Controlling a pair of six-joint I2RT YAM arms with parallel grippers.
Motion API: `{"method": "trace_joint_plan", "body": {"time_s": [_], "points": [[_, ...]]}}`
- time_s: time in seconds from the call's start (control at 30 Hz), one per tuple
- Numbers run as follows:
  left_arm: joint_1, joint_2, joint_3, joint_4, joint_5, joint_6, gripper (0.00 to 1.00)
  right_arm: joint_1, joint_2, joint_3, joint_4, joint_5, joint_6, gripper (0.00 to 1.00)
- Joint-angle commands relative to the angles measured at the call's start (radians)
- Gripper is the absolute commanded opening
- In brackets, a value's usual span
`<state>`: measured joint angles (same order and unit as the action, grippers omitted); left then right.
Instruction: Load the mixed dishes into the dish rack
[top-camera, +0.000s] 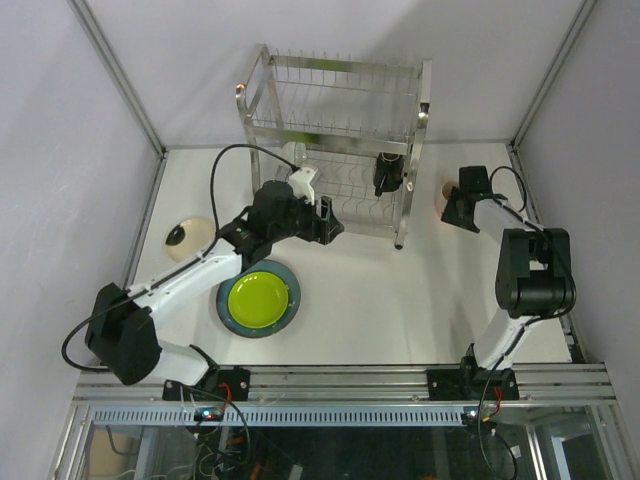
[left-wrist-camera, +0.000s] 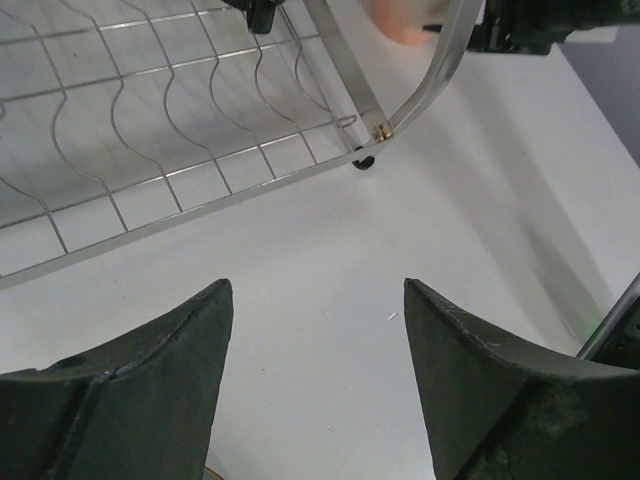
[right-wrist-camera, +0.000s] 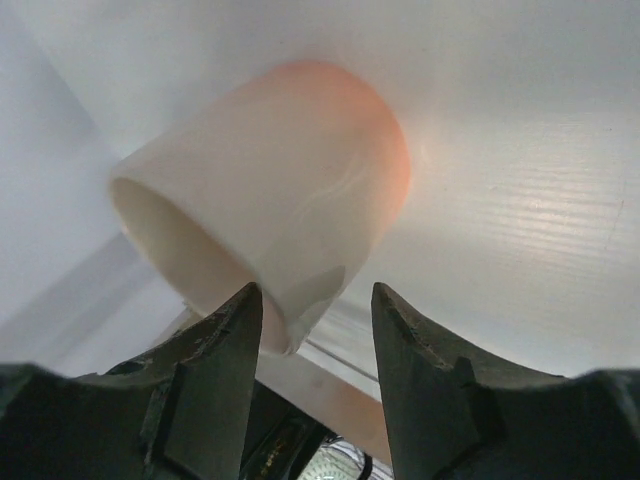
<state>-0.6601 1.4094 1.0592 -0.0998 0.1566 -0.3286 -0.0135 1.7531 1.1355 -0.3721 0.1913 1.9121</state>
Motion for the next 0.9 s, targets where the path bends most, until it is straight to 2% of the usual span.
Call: {"method": "trace_joint_plan", "body": {"time_s": [0.0, 0.3, 0.47, 0.6, 0.87], "points": [[0.008, -0.061, 0.004, 0.021, -0.039, 0.018, 0.73, -0.004, 0.043, 0.045, 0.050, -0.032, 0.023, 0.47], [0.016, -0.066, 0.032, -0.021, -0.056, 0.027, 0.74, 0.006, 0.092, 0.069, 0.077, -0.057, 0.014, 0.25], [0.020, -0.078, 0.040, -0.046, -0.063, 0.042, 0.74, -0.002, 0.082, 0.059, 0.077, -0.072, -0.031, 0.01], [0.026, -0.096, 0.038, -0.062, -0.066, 0.038, 0.74, -0.021, 0.045, 0.011, 0.130, -0.094, -0.112, 0.00], [0.051, -0.131, 0.064, -0.091, 0.022, -0.024, 0.75, -0.097, -0.116, -0.102, 0.220, -0.234, -0.492, 0.00]]}}
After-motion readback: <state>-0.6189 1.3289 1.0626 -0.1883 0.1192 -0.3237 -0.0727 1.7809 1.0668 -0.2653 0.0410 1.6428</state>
